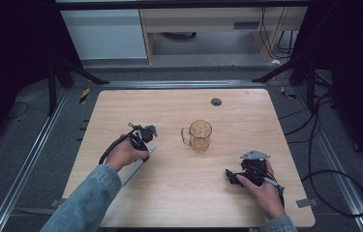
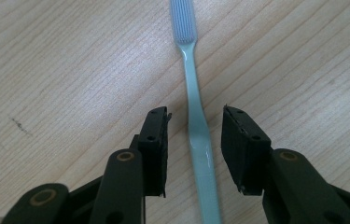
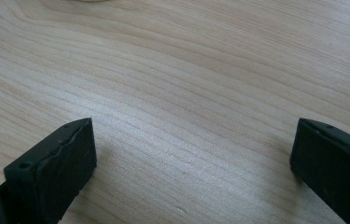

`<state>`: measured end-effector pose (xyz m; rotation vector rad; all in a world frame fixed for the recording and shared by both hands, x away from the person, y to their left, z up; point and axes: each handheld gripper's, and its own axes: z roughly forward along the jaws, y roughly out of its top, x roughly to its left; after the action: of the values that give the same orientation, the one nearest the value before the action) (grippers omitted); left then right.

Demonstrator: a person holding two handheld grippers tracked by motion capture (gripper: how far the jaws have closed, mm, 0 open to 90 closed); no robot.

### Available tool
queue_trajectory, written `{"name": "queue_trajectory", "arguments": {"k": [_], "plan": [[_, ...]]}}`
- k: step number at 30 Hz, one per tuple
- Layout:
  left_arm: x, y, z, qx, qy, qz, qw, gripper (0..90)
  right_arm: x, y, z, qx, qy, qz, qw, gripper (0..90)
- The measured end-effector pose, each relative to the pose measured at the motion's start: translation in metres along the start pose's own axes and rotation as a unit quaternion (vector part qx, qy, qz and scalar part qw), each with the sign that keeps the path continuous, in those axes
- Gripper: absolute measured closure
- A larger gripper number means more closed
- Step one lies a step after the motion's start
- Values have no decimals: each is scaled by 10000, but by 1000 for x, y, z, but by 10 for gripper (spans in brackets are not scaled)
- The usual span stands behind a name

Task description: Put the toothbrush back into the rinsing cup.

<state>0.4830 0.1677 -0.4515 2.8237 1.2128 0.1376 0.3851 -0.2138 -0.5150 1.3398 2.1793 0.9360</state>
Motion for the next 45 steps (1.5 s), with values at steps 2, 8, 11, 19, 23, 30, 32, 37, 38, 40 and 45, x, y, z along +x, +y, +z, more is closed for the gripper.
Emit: {"name": "queue_trajectory", "arguments": {"k": [2,8,11,19,23,30,32,37,38,40,45], "plan": [[0,-1,2,27,-10,-24,10000,617,0,0,0,0,0,-1,10000,7],[1,-2,6,49,-60,-85,9999,626,0,0,0,0,-1,-4,10000,7],[1,-1,6,50,-48,-98,9999,632,0,0,0,0,-1,-4,10000,7],[0,-1,6,61,-75,-128,9999,661,0,0,0,0,1,-6,10000,7],[2,-2,6,60,-80,-181,9998,675,0,0,0,1,1,-4,10000,7],[4,-4,9,112,-126,-204,9996,696,0,0,0,-1,3,-4,10000,7],[4,-4,9,110,-150,-212,9996,704,0,0,0,-3,2,-4,10000,7],[4,-4,11,145,-163,-192,9996,716,0,0,0,-2,2,-2,10000,7],[4,-4,11,147,-169,-192,9996,718,0,0,0,-3,2,-5,10000,7],[3,-3,12,145,-191,-187,9995,722,0,0,0,-3,2,-6,10000,7],[4,-3,12,161,-210,-182,9995,728,0,0,0,0,1,-3,10000,7]]}}
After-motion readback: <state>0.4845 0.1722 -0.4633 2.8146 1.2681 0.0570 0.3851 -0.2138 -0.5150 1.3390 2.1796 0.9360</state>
